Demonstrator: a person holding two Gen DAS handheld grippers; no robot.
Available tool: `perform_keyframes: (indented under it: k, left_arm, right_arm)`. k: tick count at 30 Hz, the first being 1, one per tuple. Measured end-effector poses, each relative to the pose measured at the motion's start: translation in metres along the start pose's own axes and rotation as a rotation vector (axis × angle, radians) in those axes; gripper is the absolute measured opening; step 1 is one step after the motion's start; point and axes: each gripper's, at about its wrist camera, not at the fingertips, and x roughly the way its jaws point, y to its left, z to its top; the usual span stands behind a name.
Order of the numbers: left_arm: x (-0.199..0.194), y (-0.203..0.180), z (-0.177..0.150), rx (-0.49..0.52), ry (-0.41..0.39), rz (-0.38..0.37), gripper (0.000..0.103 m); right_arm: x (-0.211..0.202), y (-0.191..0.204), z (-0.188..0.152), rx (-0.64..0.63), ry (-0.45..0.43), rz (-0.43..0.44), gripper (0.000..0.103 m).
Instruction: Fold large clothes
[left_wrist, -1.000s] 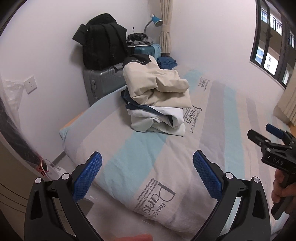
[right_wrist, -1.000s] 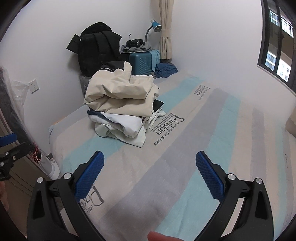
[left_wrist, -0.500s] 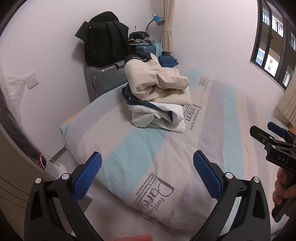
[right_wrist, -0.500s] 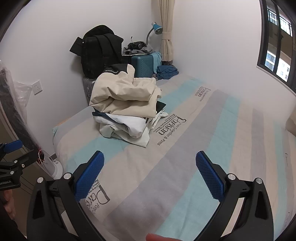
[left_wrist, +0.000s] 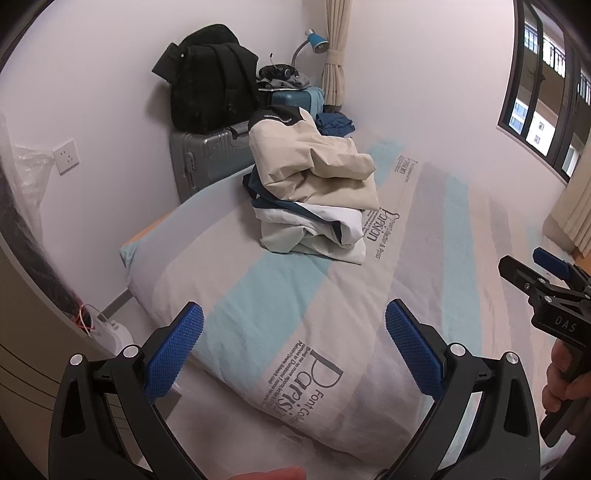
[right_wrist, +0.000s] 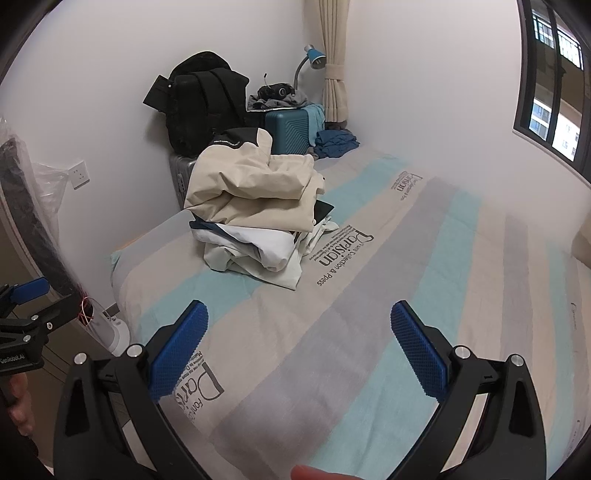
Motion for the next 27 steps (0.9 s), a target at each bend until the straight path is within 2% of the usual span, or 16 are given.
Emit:
perform_keyframes:
  k: [14,27]
  left_arm:
    - [-0.0012,0.0041,-0.0038,-0.019,-0.004,0.001,0.097]
    - [0.0016,0.0056,-0.0039,-0.046,0.005,-0.03,0.097]
  right_arm:
    - [-0.0046,-0.0012,-0.0019,0.007,0.008,-0.008,0.095]
    - [-0.0069,-0.0019,-0.0019,0.008,0.01,-0.006,0.095]
